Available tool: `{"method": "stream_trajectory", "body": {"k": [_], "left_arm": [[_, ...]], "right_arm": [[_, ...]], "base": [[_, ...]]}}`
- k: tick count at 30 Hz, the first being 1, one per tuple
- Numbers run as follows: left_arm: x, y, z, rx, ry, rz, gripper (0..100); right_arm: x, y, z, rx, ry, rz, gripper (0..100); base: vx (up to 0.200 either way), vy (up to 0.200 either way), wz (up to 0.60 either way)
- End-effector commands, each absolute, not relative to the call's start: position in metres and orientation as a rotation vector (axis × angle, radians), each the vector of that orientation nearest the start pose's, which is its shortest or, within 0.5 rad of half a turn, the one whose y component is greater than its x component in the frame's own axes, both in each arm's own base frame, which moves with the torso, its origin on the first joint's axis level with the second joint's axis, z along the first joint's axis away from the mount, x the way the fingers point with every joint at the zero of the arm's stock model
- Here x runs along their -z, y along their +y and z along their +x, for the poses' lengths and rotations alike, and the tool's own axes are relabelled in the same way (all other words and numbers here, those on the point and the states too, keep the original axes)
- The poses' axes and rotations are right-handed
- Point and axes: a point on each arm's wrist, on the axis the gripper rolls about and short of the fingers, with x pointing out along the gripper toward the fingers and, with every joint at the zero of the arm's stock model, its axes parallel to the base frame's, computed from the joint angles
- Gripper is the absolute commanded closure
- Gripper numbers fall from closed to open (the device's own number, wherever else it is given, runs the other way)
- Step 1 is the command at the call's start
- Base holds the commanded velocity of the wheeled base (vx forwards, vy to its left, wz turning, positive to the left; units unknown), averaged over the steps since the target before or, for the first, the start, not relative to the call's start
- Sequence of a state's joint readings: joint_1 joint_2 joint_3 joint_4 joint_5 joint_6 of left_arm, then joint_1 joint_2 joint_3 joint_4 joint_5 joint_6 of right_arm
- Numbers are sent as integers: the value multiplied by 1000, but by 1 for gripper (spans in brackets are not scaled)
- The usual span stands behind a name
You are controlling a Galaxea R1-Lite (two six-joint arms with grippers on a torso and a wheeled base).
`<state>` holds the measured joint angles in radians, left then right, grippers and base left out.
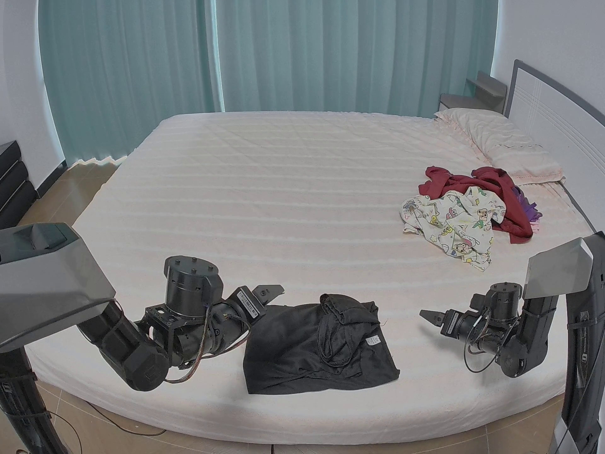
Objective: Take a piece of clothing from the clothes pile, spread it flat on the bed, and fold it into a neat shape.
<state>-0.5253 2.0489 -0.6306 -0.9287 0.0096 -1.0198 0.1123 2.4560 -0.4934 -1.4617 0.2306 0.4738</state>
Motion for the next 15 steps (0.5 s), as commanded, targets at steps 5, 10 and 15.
{"method": "stream_trajectory", "body": {"k": [5, 10, 15], "left_arm": [[-36, -140, 292, 124, 702, -871, 0], [-34, -134, 295, 122, 712, -883, 0], [-28, -132, 295, 127, 741, -888, 0]], "right_arm": [[43, 70, 321, -219, 545, 444, 0], [36, 102, 323, -251, 511, 406, 0], [28, 122, 329, -237, 504, 379, 0]], "base": [[0, 0, 0], [0, 200, 0], [0, 200, 0]]}}
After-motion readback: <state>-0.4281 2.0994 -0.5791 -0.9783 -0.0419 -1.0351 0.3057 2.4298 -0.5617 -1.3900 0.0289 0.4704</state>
